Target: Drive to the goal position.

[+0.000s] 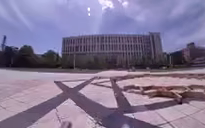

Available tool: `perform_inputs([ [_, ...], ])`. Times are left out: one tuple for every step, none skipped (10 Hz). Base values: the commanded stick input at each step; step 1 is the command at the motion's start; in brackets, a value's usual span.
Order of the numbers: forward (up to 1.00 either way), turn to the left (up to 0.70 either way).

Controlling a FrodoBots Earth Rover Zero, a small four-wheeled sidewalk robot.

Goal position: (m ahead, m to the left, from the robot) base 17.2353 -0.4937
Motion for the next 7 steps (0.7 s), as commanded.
perform_inputs([
  [0.7,0.0],
  [0.7,0.0],
  [0.7,0.0],
  [0.7,0.0],
  [0.7,0.0],
  [0.7,0.0],
  [0.7,0.0],
])
